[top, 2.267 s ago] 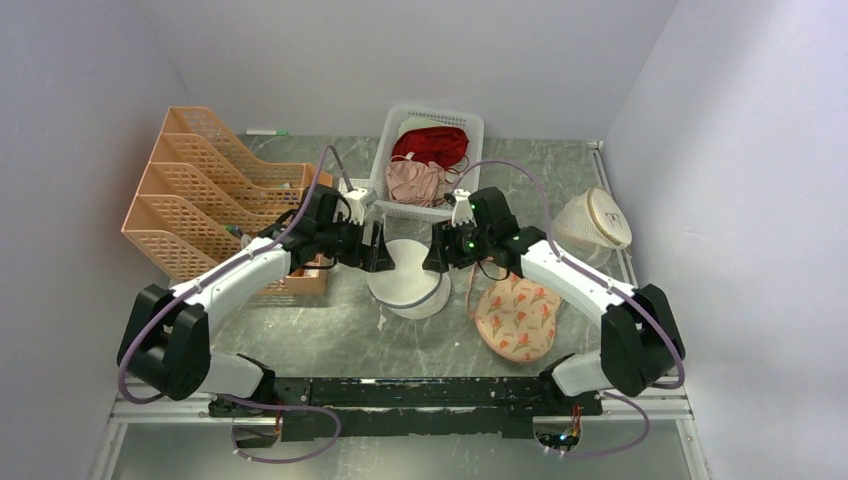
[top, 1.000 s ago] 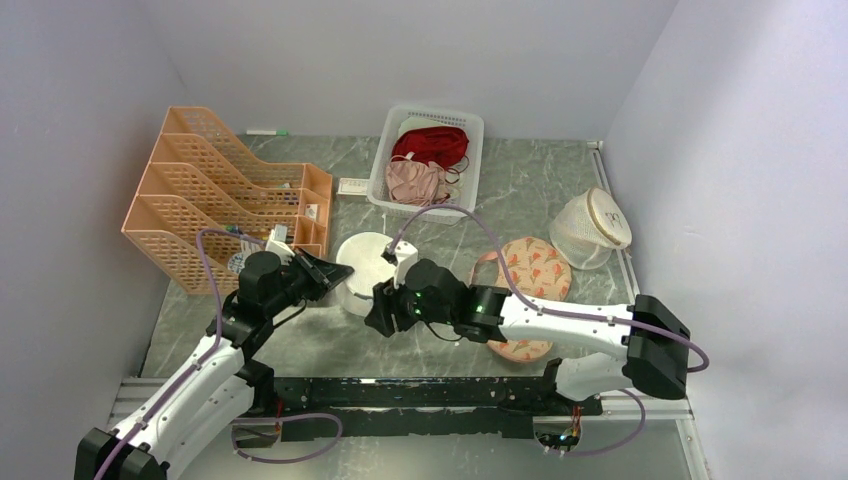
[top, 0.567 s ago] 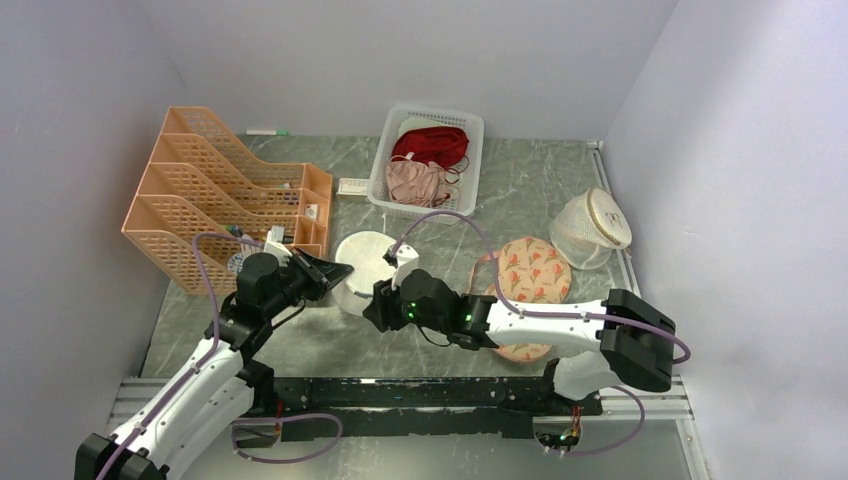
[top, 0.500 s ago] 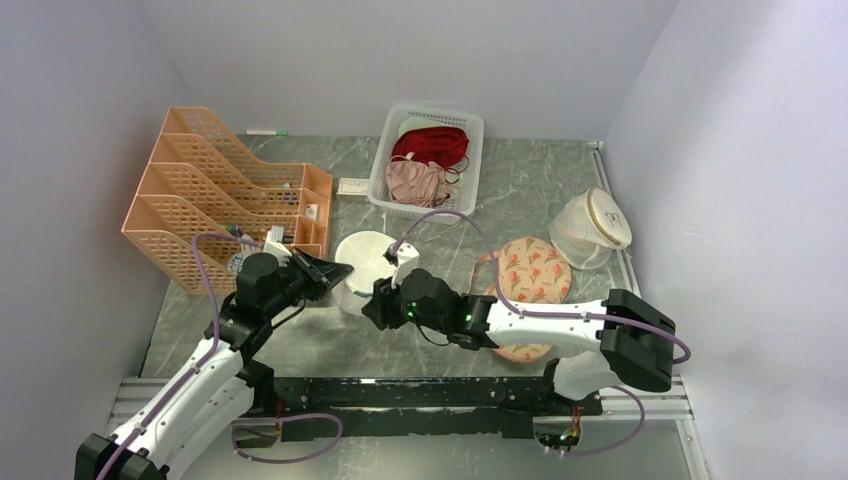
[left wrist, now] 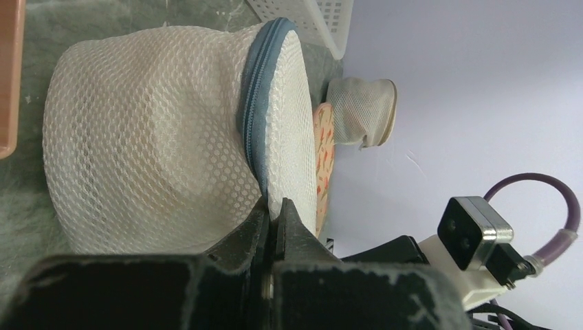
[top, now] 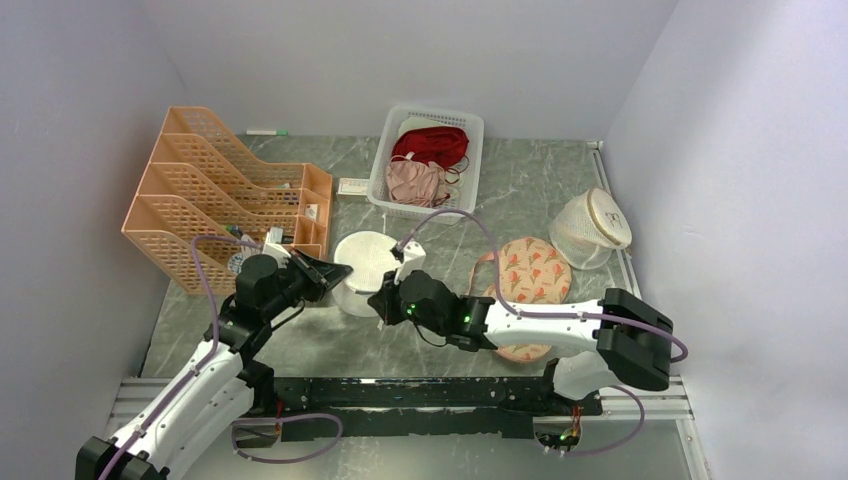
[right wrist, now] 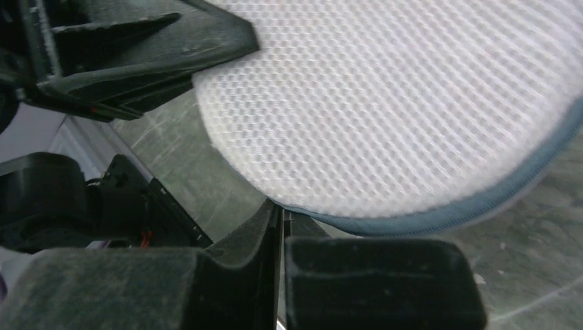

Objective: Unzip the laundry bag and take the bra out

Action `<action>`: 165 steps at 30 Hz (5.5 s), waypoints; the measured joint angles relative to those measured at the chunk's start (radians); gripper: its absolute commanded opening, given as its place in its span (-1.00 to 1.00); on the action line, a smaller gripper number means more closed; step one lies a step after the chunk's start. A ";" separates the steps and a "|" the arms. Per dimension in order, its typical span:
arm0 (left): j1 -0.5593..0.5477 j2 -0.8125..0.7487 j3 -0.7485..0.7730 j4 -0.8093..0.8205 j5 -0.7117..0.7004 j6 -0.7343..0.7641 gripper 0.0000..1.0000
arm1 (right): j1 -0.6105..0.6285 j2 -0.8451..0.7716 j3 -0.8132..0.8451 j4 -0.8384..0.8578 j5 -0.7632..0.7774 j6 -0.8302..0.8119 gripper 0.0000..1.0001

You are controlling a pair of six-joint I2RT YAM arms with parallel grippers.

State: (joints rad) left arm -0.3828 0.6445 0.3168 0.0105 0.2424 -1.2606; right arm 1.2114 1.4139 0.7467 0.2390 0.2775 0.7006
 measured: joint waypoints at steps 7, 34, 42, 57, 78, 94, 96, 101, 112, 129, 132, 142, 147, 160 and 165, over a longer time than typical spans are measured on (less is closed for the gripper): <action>0.000 -0.022 -0.013 -0.008 0.003 0.009 -0.86 | -0.002 -0.059 -0.080 -0.052 0.088 0.016 -1.00; 0.002 0.115 0.417 -0.370 0.089 0.692 0.99 | -0.113 -0.320 -0.262 -0.043 -0.032 -0.140 -1.00; -0.145 0.230 0.506 -0.431 0.066 0.887 0.80 | -0.127 -0.319 -0.214 -0.051 -0.046 -0.122 -1.00; -0.688 0.439 0.560 -0.471 -0.417 0.920 0.65 | -0.159 -0.349 -0.210 -0.082 -0.082 -0.082 -1.00; -0.698 0.550 0.595 -0.444 -0.547 0.855 -0.83 | -0.167 -0.369 -0.238 -0.072 -0.093 -0.068 -1.00; -0.701 0.494 0.571 -0.424 -0.554 0.854 -0.70 | -0.366 -0.443 -0.332 -0.024 -0.262 -0.021 -1.00; -0.701 0.491 0.571 -0.429 -0.554 0.862 -0.48 | -0.371 -0.441 -0.332 -0.014 -0.296 -0.040 -1.00; -0.700 0.489 0.571 -0.443 -0.538 0.876 0.06 | -0.374 -0.430 -0.333 0.024 -0.382 -0.072 -1.00; -0.699 0.574 0.646 -0.472 -0.537 0.957 0.46 | -0.325 -0.394 -0.332 0.077 -0.466 -0.099 -1.00; -0.698 0.632 0.737 -0.480 -0.480 1.192 0.43 | -0.318 -0.386 -0.300 0.045 -0.423 -0.099 -1.00; -0.698 0.575 0.702 -0.476 -0.457 1.184 0.34 | -0.318 -0.386 -0.300 0.043 -0.419 -0.099 -1.00; -0.698 0.551 0.649 -0.465 -0.440 1.171 0.25 | -0.317 -0.371 -0.298 0.046 -0.421 -0.098 -1.00; -0.698 0.592 0.635 -0.462 -0.436 1.169 -0.14 | -0.317 -0.371 -0.298 0.044 -0.421 -0.098 -1.00; -0.698 0.511 0.599 -0.441 -0.438 1.196 -0.83 | -0.322 -0.349 -0.298 0.050 -0.428 -0.095 -1.00; -0.698 0.492 0.595 -0.435 -0.439 1.202 -0.87 | -0.407 -0.330 -0.297 0.059 -0.457 -0.087 -1.00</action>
State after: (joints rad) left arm -1.0809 1.1370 0.9115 -0.4244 -0.1967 -0.0589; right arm 0.8047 1.0843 0.4500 0.2977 -0.1791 0.6140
